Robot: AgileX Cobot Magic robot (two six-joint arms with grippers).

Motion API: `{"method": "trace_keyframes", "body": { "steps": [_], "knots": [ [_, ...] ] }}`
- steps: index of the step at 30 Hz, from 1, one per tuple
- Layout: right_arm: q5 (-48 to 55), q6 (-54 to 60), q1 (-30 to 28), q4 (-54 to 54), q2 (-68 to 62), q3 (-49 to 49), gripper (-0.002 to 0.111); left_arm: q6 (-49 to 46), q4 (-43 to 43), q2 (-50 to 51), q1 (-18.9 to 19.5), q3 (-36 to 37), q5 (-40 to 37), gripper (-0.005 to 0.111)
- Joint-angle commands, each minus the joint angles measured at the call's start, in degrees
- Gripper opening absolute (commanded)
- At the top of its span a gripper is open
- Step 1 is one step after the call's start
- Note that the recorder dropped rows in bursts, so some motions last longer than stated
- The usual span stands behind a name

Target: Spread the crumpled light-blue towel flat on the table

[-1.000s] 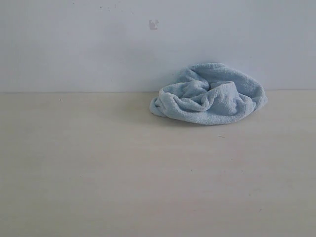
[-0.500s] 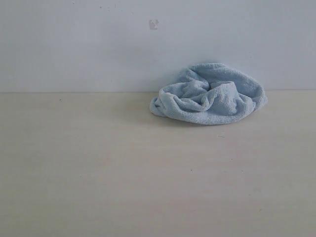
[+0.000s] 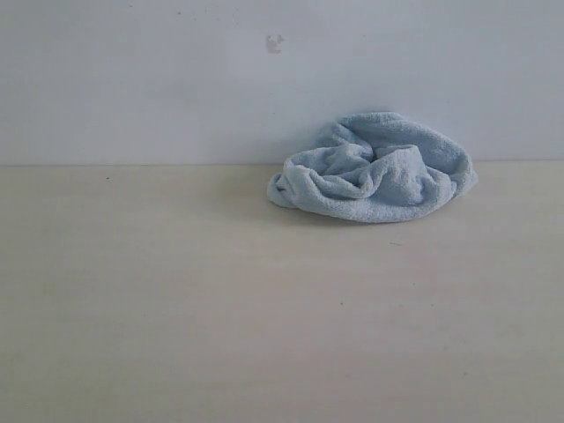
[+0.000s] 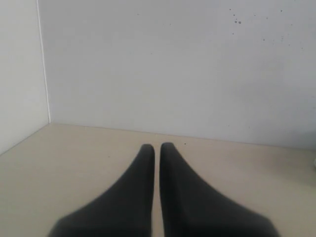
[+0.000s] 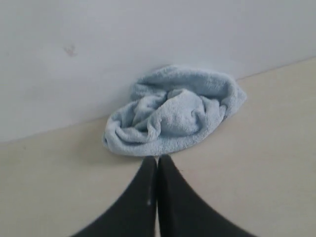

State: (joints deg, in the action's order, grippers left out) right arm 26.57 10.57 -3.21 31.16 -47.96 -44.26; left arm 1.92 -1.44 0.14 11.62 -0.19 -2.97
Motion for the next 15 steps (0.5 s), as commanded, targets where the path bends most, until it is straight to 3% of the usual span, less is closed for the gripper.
{"method": "trace_keyframes", "body": {
  "steps": [1,7,9,13,15],
  "knots": [
    [11.5,8.7,0.4,0.0,-21.0,-18.7,0.012,-0.3,0.0,-0.1,-0.2,0.2,-0.1,0.004],
    [15.4,18.5,0.4,0.0,-44.2,-40.1,0.071,-0.3,0.0,-0.1,-0.2,0.2,-0.1,0.004],
    [14.8,22.3,0.4,0.0,-49.4,-44.9,0.072,-0.3,0.0,-0.1,-0.2,0.2,-0.1,0.004],
    [13.2,25.5,0.4,0.0,-61.9,-54.3,0.061,-0.3,0.0,-0.1,-0.2,0.2,-0.1,0.004],
    [12.7,25.8,0.6,0.0,-67.4,-58.3,0.061,-0.3,0.0,-0.1,-0.2,0.2,-0.1,0.004]
  ]
}}
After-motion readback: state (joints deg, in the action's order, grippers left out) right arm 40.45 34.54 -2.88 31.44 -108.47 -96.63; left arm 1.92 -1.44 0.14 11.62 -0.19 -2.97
